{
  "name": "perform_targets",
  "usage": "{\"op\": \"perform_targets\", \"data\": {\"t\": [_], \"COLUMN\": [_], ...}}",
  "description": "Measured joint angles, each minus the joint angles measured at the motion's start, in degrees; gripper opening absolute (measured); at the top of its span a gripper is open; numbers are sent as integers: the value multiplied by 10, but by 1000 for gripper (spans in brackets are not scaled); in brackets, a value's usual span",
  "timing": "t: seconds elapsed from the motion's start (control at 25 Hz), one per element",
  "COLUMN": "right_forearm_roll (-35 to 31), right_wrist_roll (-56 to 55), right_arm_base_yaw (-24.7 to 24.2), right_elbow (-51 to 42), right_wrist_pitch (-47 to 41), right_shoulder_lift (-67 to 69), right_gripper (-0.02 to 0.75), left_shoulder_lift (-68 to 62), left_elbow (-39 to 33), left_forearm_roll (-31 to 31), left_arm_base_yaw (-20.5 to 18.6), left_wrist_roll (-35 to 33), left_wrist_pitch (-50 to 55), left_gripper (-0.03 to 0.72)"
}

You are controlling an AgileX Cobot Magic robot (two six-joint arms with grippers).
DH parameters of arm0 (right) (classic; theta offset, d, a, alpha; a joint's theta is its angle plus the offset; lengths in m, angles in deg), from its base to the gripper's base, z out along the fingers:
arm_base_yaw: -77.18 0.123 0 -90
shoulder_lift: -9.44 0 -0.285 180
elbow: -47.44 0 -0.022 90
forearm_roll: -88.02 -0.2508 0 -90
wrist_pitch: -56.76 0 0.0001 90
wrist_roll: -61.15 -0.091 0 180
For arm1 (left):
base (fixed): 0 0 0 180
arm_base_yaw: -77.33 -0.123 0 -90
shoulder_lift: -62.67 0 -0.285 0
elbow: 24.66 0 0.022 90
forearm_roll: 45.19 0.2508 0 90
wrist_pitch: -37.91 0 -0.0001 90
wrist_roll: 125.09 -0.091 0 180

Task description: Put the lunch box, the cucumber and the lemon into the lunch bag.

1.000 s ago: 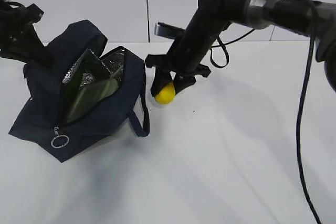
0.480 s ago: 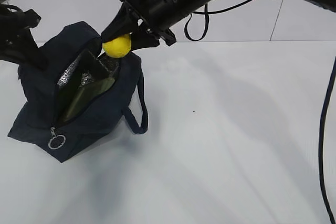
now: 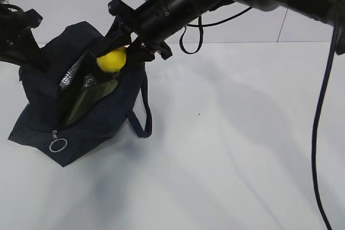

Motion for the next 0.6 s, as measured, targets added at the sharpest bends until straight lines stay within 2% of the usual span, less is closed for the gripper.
{"op": "perform_targets", "data": {"t": [0.12,0.2,0.4,0.48,0.6], "right_forearm_roll": [-4,1,3,3,2], "right_wrist_roll": [0,-1,-1,-1,-1], "right_arm_base_yaw": [6,7,7,6,0], "right_elbow": [0,0,0,0,0], "right_wrist_pitch": [10,12,15,12,-8], "right_shoulder_lift": [17,21,21,21,21], "right_gripper": [365,400,592,615,608], "left_shoulder_lift": [0,0,0,0,0], "left_elbow": [0,0,0,0,0], "left_forearm_roll": [-1,-2,-3,-4,-4], "left_arm_base_yaw": [0,0,0,0,0], "left_wrist_roll": [0,0,0,0,0], "left_wrist_pitch": [0,0,0,0,0], "left_gripper": [-6,-6,-6,-6,-6]}}
